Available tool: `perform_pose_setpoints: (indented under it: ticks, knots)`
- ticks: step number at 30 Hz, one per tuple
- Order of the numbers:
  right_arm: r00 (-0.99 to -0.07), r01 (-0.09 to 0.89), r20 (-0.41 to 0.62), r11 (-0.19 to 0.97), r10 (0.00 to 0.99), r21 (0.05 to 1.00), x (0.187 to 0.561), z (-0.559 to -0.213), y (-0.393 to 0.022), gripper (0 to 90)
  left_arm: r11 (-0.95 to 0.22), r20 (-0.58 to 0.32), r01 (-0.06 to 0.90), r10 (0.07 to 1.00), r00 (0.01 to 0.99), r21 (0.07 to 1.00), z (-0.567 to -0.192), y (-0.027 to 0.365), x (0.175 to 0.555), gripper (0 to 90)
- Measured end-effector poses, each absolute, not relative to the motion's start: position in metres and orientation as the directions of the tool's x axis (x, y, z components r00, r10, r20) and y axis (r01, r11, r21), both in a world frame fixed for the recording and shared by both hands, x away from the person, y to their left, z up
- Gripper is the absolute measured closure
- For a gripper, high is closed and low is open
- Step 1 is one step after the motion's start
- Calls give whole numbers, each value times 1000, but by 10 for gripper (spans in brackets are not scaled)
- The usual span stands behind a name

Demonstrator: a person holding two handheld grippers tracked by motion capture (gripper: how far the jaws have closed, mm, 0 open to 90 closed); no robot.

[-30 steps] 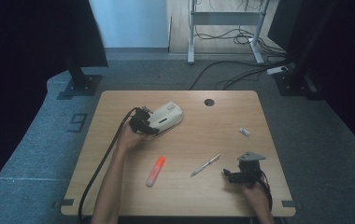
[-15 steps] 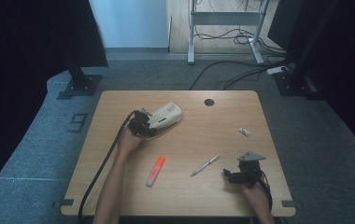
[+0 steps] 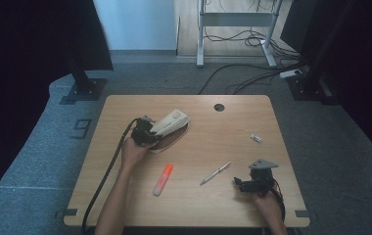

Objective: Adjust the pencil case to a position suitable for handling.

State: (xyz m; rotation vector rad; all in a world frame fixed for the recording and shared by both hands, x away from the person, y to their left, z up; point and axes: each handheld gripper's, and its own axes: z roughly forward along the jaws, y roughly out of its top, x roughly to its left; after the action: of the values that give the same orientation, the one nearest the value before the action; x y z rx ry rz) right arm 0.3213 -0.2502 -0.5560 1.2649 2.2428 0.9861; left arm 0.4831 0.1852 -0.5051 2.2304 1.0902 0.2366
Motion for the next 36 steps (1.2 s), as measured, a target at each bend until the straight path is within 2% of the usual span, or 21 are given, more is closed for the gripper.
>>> perform_pose_setpoints:
  ticks: [10, 20, 36]
  knots:
    - [-521, 585, 11, 348, 853, 733, 321, -556, -250, 75, -441, -124, 625, 746, 654, 644, -499, 187, 461, 755]
    - [-521, 585, 11, 348, 854, 732, 321, -556, -250, 76, -397, -185, 634, 735, 653, 663, -495, 196, 442, 755]
    - [-520, 584, 12, 346, 854, 734, 321, -556, -250, 83, -375, -230, 627, 704, 672, 683, -494, 206, 416, 756]
